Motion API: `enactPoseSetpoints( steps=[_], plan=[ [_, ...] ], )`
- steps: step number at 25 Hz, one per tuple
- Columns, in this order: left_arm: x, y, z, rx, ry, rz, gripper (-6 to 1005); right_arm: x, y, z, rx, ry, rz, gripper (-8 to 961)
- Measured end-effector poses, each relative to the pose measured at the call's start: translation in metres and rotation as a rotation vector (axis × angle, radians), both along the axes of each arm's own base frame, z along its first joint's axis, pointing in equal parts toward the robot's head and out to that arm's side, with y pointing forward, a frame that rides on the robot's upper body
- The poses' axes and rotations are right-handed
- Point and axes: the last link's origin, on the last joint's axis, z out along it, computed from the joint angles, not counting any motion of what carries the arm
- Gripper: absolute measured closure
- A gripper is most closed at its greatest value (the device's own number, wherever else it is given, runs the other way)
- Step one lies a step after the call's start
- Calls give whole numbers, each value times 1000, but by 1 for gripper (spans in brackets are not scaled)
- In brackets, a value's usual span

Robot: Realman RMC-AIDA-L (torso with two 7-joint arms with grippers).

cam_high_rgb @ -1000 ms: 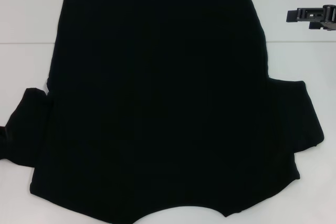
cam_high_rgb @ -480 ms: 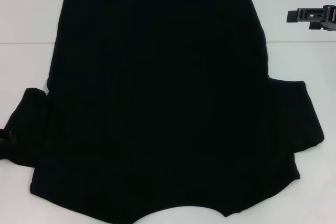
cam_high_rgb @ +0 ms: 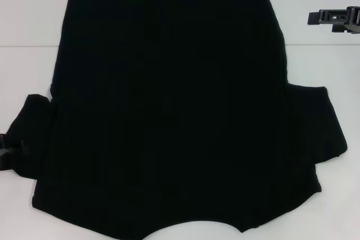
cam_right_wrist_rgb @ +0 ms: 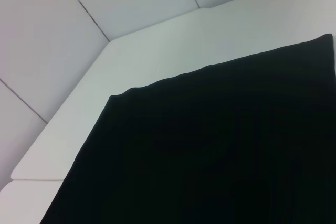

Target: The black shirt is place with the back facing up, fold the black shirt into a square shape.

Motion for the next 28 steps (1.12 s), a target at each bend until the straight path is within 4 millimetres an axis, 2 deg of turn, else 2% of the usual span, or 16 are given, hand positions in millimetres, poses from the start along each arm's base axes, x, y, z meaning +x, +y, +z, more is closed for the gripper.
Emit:
enactPoseSetpoints(
  steps=[18,28],
  plan=[
    [12,12,-4,-14,5,-25,526,3,-1,1,1,0,-6,12],
    [12,13,-4,-33,39,-14,552,4,-2,2,2,0,-9,13]
  ],
)
